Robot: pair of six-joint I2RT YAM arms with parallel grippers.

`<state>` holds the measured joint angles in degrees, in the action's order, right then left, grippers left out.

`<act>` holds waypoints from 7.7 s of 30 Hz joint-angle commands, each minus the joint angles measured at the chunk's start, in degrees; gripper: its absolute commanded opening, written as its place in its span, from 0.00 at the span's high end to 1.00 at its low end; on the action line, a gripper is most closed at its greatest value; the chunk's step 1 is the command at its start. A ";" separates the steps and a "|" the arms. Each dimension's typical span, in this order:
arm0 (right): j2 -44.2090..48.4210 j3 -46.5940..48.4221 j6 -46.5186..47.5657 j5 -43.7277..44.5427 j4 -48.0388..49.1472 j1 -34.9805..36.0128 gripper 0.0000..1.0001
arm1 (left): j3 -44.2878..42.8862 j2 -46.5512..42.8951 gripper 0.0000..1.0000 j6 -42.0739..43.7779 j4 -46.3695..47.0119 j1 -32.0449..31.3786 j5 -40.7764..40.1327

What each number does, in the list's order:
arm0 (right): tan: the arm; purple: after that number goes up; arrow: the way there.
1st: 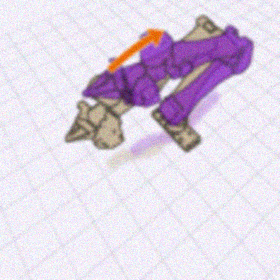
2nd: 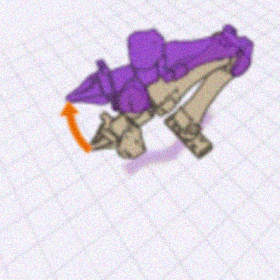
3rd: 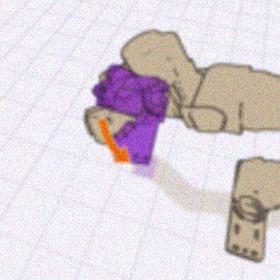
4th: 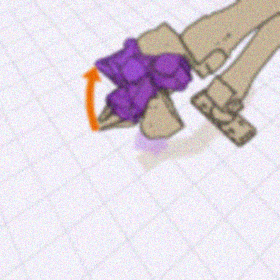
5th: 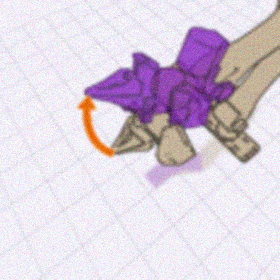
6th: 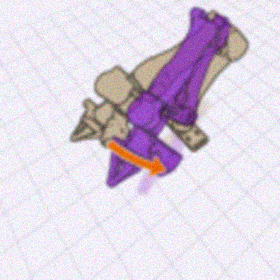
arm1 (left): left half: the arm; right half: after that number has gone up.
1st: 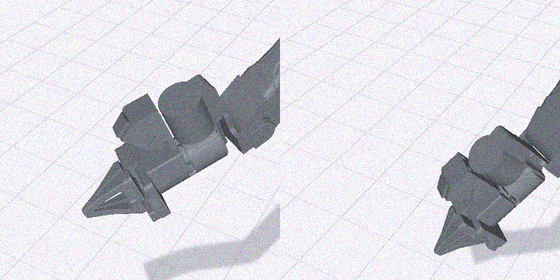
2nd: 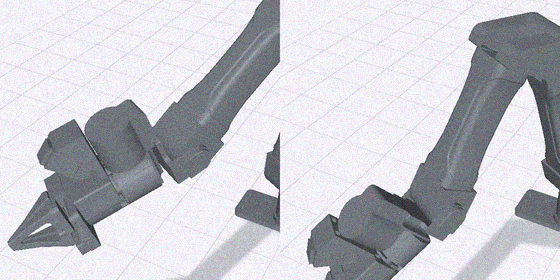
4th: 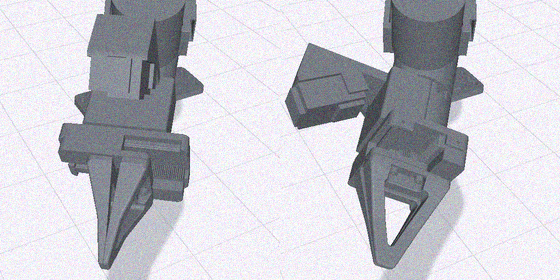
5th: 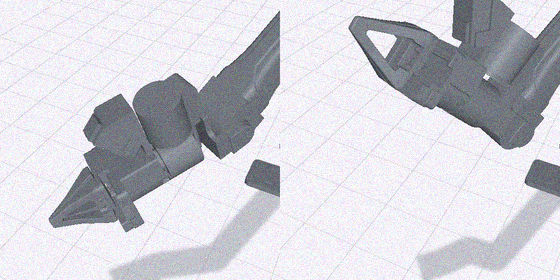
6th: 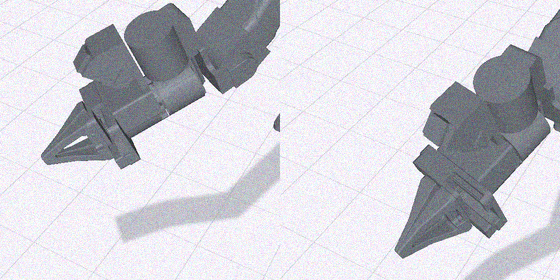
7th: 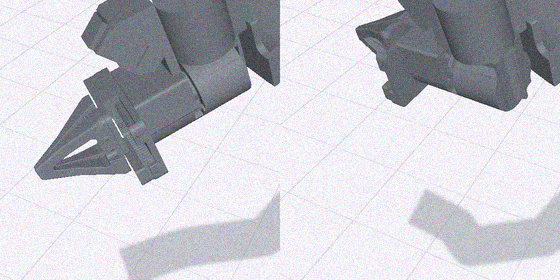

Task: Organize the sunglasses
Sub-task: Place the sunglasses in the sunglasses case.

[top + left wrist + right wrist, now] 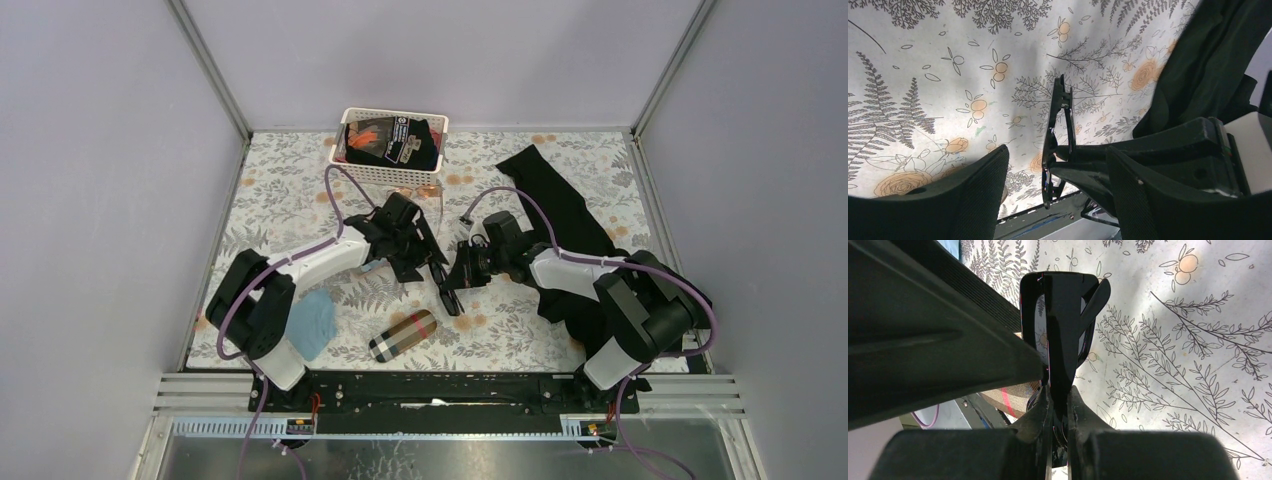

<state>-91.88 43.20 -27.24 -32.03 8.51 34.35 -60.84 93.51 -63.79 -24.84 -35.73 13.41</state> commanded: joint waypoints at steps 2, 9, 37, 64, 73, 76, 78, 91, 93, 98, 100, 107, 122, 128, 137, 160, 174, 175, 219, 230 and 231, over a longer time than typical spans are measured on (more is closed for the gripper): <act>2.58 0.49 -0.54 0.47 1.45 0.66 1.00 | -0.75 1.09 0.27 -0.50 2.15 -1.28 -2.52; 2.76 0.53 -0.90 0.07 1.91 0.66 1.00 | -0.76 2.25 0.41 -0.55 2.25 -2.45 -3.32; 3.50 1.26 -0.85 0.96 1.17 1.29 0.87 | -1.11 2.68 0.92 -1.95 1.50 -3.39 -5.81; 8.52 3.02 0.37 4.06 -4.25 1.39 0.46 | -3.02 3.69 1.00 -2.52 -1.98 -3.39 -8.05; 17.65 6.97 2.74 11.14 -15.18 1.36 0.25 | -8.62 5.47 1.00 -3.73 -9.22 -3.00 -10.92; 21.29 7.16 3.09 18.16 -17.91 1.29 0.23 | -12.95 5.18 1.00 -4.75 -15.92 -1.51 -13.11; 23.14 7.44 3.28 21.81 -19.56 1.17 0.22 | -14.65 3.86 1.00 -6.56 -19.48 -0.15 -15.79; 25.64 7.69 2.90 27.00 -22.31 0.99 0.22 | -17.51 -1.05 1.00 -20.96 -36.09 13.69 -23.75; 25.23 7.61 2.94 26.18 -22.31 0.99 0.22 | -17.31 -0.79 1.00 -23.63 -36.58 14.65 -23.79; 25.39 6.98 3.20 23.17 -22.68 1.03 0.22 | -16.57 -0.48 1.00 -32.04 -37.47 15.06 -26.24; 25.85 6.25 3.19 22.07 -22.70 1.01 0.22 | -15.47 -0.67 1.00 -35.68 -37.44 15.07 -26.57; 27.60 3.49 3.21 17.27 -22.39 0.98 0.22 | -12.56 -1.89 1.00 -48.93 -36.28 14.20 -28.06; 29.29 1.04 3.79 11.48 -23.14 1.00 0.22 | -6.40 -1.30 1.00 -68.76 -27.92 10.53 -26.24; 28.87 0.61 3.66 9.90 -22.93 1.01 0.22 | -5.27 -0.88 1.00 -74.14 -28.02 10.32 -25.52; 28.82 0.42 3.65 9.25 -23.01 1.00 0.22 | -8.18 -0.58 1.00 -72.10 -28.32 9.31 -28.41; 26.77 0.97 5.10 9.24 -16.46 1.19 0.23 | -17.00 -3.92 1.00 -43.80 -37.21 -2.66 -35.59; 21.15 -9.12 22.44 18.52 18.61 10.35 0.23 | -15.43 -7.79 1.00 -36.47 -40.90 -2.68 -28.33; 19.87 -8.93 23.74 18.36 19.71 10.79 0.23 | -15.45 -7.90 1.00 -36.07 -41.02 -2.68 -28.22; 5.50 2.24 26.74 23.80 20.83 18.08 0.54 | -13.54 -10.39 1.00 -34.29 -41.78 -1.97 -27.91; 7.35 1.92 26.98 23.69 20.78 18.16 0.78 | -15.40 -8.48 0.60 -30.56 -41.58 -1.98 -27.14; 7.41 1.95 26.99 23.60 20.68 18.13 0.78 | -15.48 -8.37 0.55 -29.80 -41.27 -1.98 -27.00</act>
<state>-86.24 43.24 -0.67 -10.52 27.57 52.71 -75.18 84.38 -96.79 -64.36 -37.52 -14.28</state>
